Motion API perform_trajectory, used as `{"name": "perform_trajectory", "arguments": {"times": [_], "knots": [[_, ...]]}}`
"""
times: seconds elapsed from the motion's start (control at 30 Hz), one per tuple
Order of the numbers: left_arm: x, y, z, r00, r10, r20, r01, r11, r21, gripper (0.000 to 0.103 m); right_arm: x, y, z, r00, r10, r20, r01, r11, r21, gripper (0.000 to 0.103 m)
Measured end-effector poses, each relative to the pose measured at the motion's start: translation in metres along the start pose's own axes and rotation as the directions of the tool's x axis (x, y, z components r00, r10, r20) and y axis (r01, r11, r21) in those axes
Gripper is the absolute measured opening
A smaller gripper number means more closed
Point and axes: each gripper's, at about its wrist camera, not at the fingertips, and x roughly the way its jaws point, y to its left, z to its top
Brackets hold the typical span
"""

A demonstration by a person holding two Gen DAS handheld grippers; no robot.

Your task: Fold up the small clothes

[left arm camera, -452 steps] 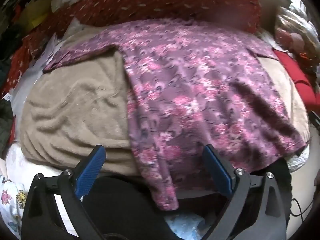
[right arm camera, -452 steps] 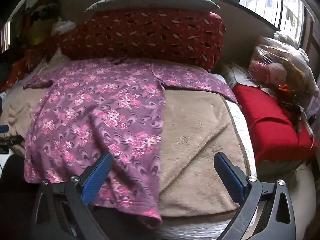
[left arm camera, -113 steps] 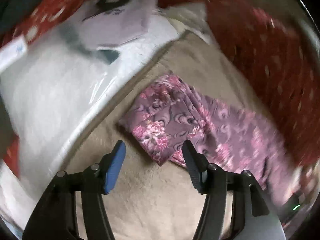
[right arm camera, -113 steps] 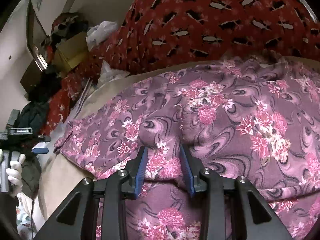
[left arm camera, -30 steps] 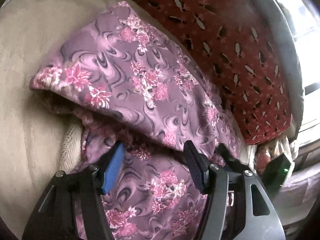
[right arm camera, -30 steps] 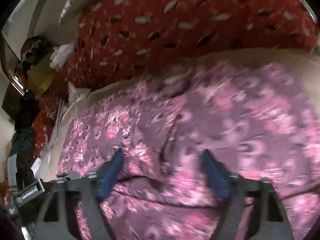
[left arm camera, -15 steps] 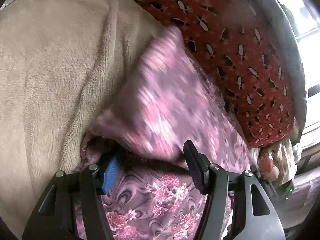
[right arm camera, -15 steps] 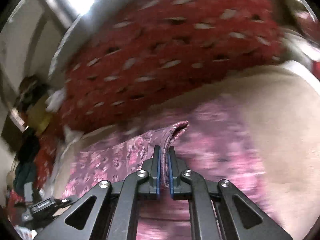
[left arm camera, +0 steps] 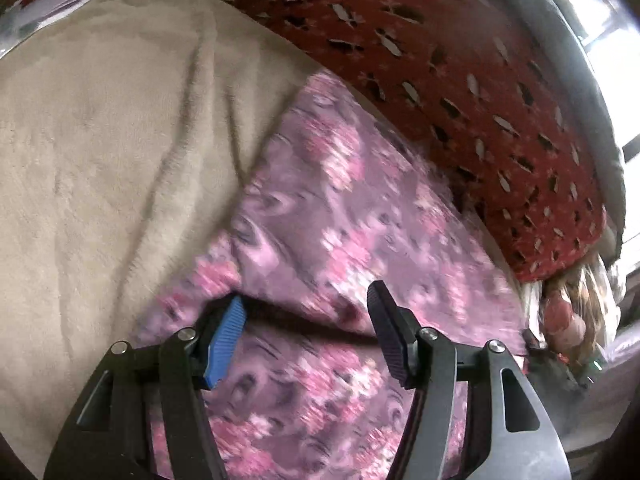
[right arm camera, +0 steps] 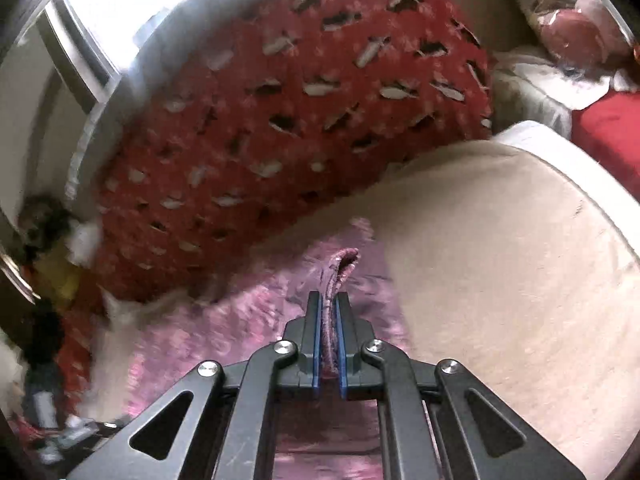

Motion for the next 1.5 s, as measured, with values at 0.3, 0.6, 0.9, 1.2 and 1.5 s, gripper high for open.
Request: {"name": "perform_trajectory", "arguments": {"times": [0.3,0.6,0.9,1.2,1.5], "knots": [[-0.035,-0.051,-0.021,0.971,0.043,0.234,-0.099,0.967,0.237,0.072,-0.021,0.001,-0.003,1.0,-0.012,-0.023,0.012,1.0,-0.028,0.023],[0.025,-0.034,-0.011,0.982,0.187,0.024,-0.187,0.952,0.24,0.072,0.005,0.016,-0.043,0.975,-0.091,-0.202,0.054,0.982,-0.181,0.027],[-0.015,-0.018,-0.071,0.959,0.235,-0.158,-0.179,0.936,0.304,0.072,-0.056,0.009,-0.108,0.894,-0.118,-0.432,-0.023,0.951,-0.309,0.049],[-0.09,0.047,-0.112,0.942,0.149,-0.3,-0.079,0.969,0.234,0.072,-0.152,-0.03,-0.158,0.893,-0.072,-0.443,-0.049,0.966,-0.256,0.051],[-0.122,0.121,-0.146,0.915,0.146,-0.376,-0.085,0.981,0.174,0.072,-0.221,-0.11,-0.169,0.941,-0.016,-0.337,0.002,0.999,-0.042,0.057]]}}
